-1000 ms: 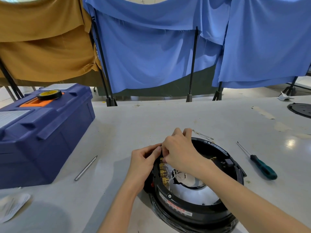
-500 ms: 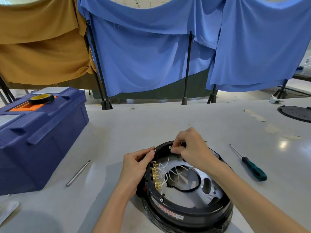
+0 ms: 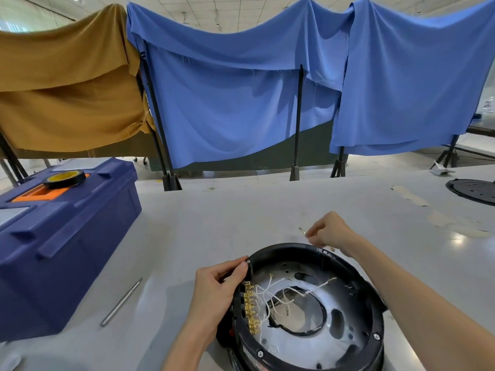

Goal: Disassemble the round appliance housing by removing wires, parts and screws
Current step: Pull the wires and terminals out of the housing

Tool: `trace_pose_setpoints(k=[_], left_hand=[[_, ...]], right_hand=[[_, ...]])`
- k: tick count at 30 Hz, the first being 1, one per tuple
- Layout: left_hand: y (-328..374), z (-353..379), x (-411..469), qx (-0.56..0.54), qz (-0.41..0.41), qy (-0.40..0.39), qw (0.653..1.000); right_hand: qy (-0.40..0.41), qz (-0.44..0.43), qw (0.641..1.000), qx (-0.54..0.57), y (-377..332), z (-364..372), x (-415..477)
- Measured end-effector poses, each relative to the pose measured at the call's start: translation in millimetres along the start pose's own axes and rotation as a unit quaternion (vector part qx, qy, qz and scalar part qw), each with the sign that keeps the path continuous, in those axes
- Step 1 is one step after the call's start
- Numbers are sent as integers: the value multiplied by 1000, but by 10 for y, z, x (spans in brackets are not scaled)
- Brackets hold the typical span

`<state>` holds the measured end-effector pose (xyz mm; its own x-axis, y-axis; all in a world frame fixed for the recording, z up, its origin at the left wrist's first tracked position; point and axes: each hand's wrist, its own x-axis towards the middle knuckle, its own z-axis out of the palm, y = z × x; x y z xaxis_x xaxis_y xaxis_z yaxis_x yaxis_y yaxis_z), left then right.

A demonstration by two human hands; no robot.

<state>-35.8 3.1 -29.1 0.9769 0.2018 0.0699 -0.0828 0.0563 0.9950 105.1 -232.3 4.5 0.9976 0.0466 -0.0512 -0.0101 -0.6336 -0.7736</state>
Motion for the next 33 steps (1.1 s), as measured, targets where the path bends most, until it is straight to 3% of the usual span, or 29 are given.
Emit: trace_pose_setpoints(k=[6,17,20,23,27,30,33], left_hand=[[-23,-7,22,0,0,6,1000],[16,-3,-14,1,-11,4,1000],[23,-19,-51,9,-9,-3,1000],[26,-30,-98,17,-8,-8,1000],[34,-29,-144,17,-3,-8,1000],[37,-29,-169,19,3,-9,1000],[36,-24,-181,11,7,-8,1000]], right_hand=[[-33,-23,997,-61,30,138,176],[14,-37,990,-134,-60,-148,56],[51,-56,994,-77,-148,-211,-106],[55,-132,990,-9,-309,-156,-403],[-25,-258,965,-38,-513,59,-915],[-150,-276,946,-75,-597,249,-1172],[-189,-277,936,-108,-651,397,-1269]])
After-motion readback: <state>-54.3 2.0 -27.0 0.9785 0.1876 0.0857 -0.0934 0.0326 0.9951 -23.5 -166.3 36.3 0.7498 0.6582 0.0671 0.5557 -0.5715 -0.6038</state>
